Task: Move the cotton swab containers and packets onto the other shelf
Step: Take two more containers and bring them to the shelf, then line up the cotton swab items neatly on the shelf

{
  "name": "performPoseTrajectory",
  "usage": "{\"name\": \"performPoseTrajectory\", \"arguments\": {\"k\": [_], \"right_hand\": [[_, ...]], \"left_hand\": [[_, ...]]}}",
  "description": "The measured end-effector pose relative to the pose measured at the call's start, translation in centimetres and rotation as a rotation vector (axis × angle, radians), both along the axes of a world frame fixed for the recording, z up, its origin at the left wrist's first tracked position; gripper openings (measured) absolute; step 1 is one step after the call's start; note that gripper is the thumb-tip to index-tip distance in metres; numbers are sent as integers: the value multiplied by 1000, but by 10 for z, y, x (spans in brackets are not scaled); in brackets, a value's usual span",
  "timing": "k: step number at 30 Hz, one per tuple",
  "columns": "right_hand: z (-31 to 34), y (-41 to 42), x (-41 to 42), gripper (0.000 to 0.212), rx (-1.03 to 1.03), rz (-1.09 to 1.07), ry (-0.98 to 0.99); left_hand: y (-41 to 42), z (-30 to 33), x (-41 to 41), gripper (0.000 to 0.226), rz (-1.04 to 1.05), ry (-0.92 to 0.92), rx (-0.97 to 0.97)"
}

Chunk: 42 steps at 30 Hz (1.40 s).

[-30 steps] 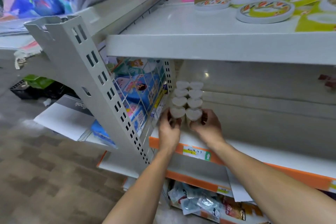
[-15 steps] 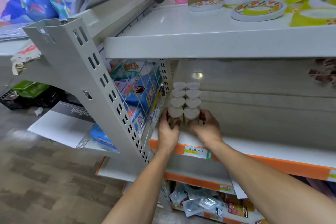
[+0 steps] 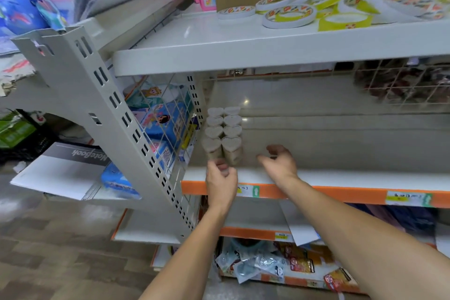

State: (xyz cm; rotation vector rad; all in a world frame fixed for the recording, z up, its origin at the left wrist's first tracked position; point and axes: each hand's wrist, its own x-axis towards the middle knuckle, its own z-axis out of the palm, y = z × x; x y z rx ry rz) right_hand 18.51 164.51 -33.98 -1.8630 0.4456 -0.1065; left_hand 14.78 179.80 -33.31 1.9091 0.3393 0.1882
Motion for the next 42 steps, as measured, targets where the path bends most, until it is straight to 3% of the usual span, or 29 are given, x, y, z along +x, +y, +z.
{"name": "performPoseTrajectory", "arguments": {"k": [12,17,23,42], "right_hand": [[8,-146,-78,18,59,-178,1],[12,-228,-124,24,145,-261,38],[17,-310,-177,16,133,-378,67],[14,-535,-318,7,152,-784,54]], "left_hand": [[-143,24,-4,26,-429,24,-38],[-229,27,-17,20,-510,106,-162],[-324,35,-54,15,-660,159,-250],[-589,16,-154,17,-1202,290,-100]]}}
